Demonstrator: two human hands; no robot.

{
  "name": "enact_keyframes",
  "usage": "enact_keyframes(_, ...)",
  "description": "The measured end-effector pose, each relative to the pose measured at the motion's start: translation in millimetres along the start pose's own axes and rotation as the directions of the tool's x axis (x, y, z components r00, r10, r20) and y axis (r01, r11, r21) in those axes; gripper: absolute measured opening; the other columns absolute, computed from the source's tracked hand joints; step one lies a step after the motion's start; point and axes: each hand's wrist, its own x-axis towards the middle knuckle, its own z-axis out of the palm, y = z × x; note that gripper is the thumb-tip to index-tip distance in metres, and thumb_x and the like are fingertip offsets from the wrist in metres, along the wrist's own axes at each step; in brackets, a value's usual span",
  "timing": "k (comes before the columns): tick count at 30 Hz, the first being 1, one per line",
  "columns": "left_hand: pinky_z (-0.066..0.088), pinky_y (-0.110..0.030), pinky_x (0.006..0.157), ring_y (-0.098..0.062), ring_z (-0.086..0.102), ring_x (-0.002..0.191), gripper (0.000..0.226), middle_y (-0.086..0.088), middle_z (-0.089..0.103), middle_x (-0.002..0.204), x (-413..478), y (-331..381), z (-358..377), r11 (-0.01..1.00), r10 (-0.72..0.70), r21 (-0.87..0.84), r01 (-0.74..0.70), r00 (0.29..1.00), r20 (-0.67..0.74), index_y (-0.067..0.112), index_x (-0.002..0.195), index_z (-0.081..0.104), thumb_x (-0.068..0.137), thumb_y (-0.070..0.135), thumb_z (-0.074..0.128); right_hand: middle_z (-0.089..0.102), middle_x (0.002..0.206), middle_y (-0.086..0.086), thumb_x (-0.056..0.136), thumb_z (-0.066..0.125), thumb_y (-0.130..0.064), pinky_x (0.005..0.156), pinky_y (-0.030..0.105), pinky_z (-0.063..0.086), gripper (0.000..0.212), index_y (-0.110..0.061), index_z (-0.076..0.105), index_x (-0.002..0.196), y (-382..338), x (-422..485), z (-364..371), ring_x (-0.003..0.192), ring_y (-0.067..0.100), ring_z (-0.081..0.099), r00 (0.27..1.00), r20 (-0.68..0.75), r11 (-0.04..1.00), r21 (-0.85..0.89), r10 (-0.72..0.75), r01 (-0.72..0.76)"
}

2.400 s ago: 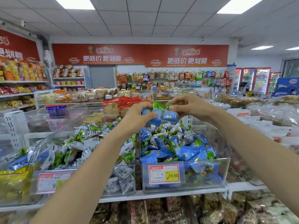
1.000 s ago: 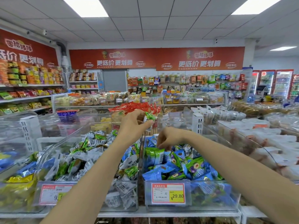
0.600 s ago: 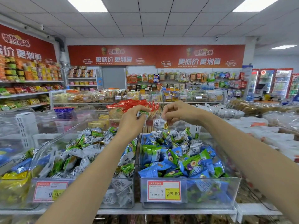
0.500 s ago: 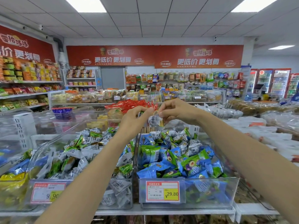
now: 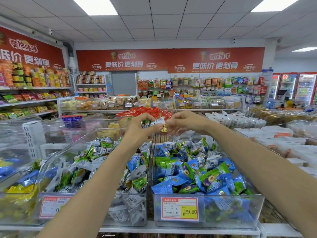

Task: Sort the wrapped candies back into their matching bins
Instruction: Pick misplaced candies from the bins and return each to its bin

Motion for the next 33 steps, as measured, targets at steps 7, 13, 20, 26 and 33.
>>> enact_keyframes(7, 0.049, -0.015, 0.059, -0.008, 0.063, 0.085, 0.030, -0.003, 0.054, 0.134, -6, -6, -9, 1.000, -0.001, 0.025, 0.001, 1.000, -0.015, 0.011, 0.096, 0.060, 0.082, 0.033, 0.075, 0.042, 0.147, 0.007, 0.089, 0.064, -0.039, 0.093, 0.034, 0.047, 0.066, -0.017, 0.037, 0.145, 38, 21, 30, 0.111, 0.021, 0.055, 0.930, 0.096, 0.651, -0.739, 0.354, -0.172)
enact_keyframes(13, 0.050, -0.021, 0.065, -0.012, 0.067, 0.085, 0.031, 0.005, 0.058, 0.125, -9, -8, -15, 0.999, -0.024, 0.042, 0.024, 1.000, -0.008, 0.014, 0.095, 0.061, 0.082, 0.037, 0.075, 0.058, 0.125, 0.006, 0.082, 0.075, -0.029, 0.096, 0.037, 0.048, 0.049, -0.010, 0.057, 0.124, 49, 29, 33, 0.110, 0.025, 0.056, 0.958, 0.029, 0.632, -0.757, 0.285, -0.165)
enact_keyframes(20, 0.054, -0.049, 0.086, -0.022, 0.064, 0.094, 0.025, 0.006, 0.062, 0.117, -7, -11, -34, 0.982, -0.008, 0.189, 0.024, 0.996, -0.084, 0.027, 0.082, 0.059, 0.078, 0.046, 0.075, 0.066, 0.086, 0.020, 0.079, 0.077, -0.022, 0.076, 0.040, 0.050, 0.039, 0.011, 0.064, 0.094, 38, 13, 9, 0.077, 0.033, 0.060, 0.988, -0.125, 0.826, -0.545, 0.094, -0.147)
enact_keyframes(26, 0.044, -0.029, 0.068, -0.022, 0.059, 0.082, 0.035, -0.002, 0.065, 0.105, -9, -20, -56, 0.541, -0.133, 0.833, 0.113, 0.990, -0.048, 0.017, 0.111, 0.064, 0.084, 0.038, 0.071, 0.061, 0.061, -0.008, 0.081, 0.076, -0.013, 0.072, 0.029, 0.056, 0.015, -0.003, 0.069, 0.089, -1, 6, -5, 0.062, 0.011, 0.060, 0.969, -0.248, 0.979, -0.199, -0.006, -0.045)
enact_keyframes(33, 0.032, -0.048, 0.107, -0.035, 0.034, 0.133, 0.054, -0.016, 0.044, 0.139, -12, -39, -69, 0.454, -0.154, 0.878, 0.155, 0.984, -0.094, 0.030, 0.130, 0.053, 0.089, 0.064, 0.047, 0.065, 0.078, 0.001, 0.081, 0.073, -0.004, 0.071, 0.022, 0.057, 0.014, -0.009, 0.066, 0.091, -34, 3, 5, 0.077, 0.017, 0.064, 0.937, -0.347, 0.998, 0.031, -0.036, 0.049)
